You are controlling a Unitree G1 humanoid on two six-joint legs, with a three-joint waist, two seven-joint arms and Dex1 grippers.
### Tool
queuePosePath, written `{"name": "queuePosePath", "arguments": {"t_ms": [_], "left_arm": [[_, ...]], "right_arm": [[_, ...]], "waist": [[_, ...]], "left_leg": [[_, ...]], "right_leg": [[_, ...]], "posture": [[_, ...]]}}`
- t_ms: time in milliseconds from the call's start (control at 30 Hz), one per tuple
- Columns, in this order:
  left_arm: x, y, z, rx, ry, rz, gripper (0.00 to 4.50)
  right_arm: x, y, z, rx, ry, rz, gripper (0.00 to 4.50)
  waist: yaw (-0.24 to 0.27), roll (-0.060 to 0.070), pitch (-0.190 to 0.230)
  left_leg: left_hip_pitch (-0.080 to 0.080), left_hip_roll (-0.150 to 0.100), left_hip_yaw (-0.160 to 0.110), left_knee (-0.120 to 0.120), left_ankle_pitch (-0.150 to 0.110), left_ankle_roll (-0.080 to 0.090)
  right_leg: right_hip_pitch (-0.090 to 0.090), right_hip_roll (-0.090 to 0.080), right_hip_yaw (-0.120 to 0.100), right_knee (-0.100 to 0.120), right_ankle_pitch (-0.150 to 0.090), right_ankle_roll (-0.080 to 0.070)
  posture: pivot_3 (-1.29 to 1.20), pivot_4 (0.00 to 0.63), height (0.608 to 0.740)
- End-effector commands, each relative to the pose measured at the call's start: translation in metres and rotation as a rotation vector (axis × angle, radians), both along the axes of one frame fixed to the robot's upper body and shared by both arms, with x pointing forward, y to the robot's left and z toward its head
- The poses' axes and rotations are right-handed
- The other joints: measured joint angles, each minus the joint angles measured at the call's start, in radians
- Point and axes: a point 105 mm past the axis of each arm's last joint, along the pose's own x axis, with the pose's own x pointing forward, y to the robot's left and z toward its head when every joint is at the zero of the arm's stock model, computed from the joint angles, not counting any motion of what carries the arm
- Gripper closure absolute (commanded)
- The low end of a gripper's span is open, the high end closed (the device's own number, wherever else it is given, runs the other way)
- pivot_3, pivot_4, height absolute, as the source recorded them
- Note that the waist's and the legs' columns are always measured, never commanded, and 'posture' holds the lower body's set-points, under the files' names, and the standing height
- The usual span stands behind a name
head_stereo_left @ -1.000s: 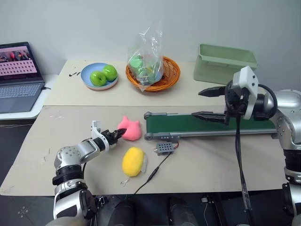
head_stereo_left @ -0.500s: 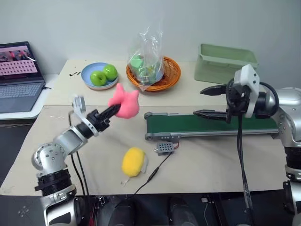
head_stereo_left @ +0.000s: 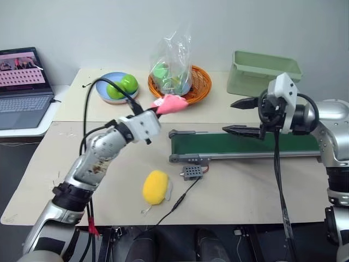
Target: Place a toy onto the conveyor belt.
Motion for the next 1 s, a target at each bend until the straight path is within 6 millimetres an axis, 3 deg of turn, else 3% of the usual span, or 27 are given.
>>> {"name": "queuePosePath", "arguments": {"t_ms": [33,300,733,800,833,1000], "left_arm": [[-0.006,-0.023,-0.003,0.177,-0.175,-0.093,4.46],[0.004,-0.049,-0.02,0.28,-0.223,-0.201,4.46],[0.011,-0.052,-0.044,0.288,-0.081,-0.226,4.46],[0.01,-0.054,-0.047,0.273,-0.043,-0.243,3.76],[0.01,-0.054,-0.048,0.271,-0.03,-0.244,3.64],[0.01,-0.054,-0.048,0.236,0.026,-0.243,1.81]], "right_arm": [[-0.007,-0.003,0.018,0.008,-0.086,-0.008,0.0],[-0.014,-0.006,0.018,0.013,-0.096,-0.038,0.0],[-0.02,-0.007,0.017,0.022,-0.103,-0.062,0.0],[-0.019,-0.008,0.017,0.024,-0.104,-0.064,0.0],[-0.019,-0.008,0.017,0.025,-0.105,-0.065,0.0],[-0.017,-0.007,0.017,0.027,-0.108,-0.067,0.0]], "waist": [[0.002,0.0,0.0],[0.01,0.0,0.0],[0.01,0.0,0.0],[0.01,0.0,0.0],[0.01,0.0,0.0],[0.009,0.0,0.0]], "left_leg": [[0.0,0.0,0.0,0.0,0.0,0.0],[-0.001,0.0,0.0,0.001,0.0,0.001],[-0.001,0.0,0.0,0.001,0.0,0.001],[-0.001,0.0,0.0,0.001,0.0,0.001],[-0.001,0.0,0.0,0.001,0.0,0.001],[-0.001,0.0,0.0,0.001,0.0,0.001]], "right_leg": [[0.0,0.0,0.0,0.0,0.0,0.0],[0.0,0.0,0.0,0.001,0.0,0.0],[0.0,0.0,0.0,0.002,0.0,0.001],[0.0,0.0,0.0,0.002,0.0,0.001],[0.0,0.0,-0.001,0.002,0.0,0.001],[0.0,0.0,0.0,0.002,0.0,0.001]], "posture": [[0.0,0.15,0.74],[0.0,0.15,0.74],[0.0,0.15,0.74],[0.0,0.15,0.74],[0.0,0.15,0.74],[0.0,0.15,0.74]]}}
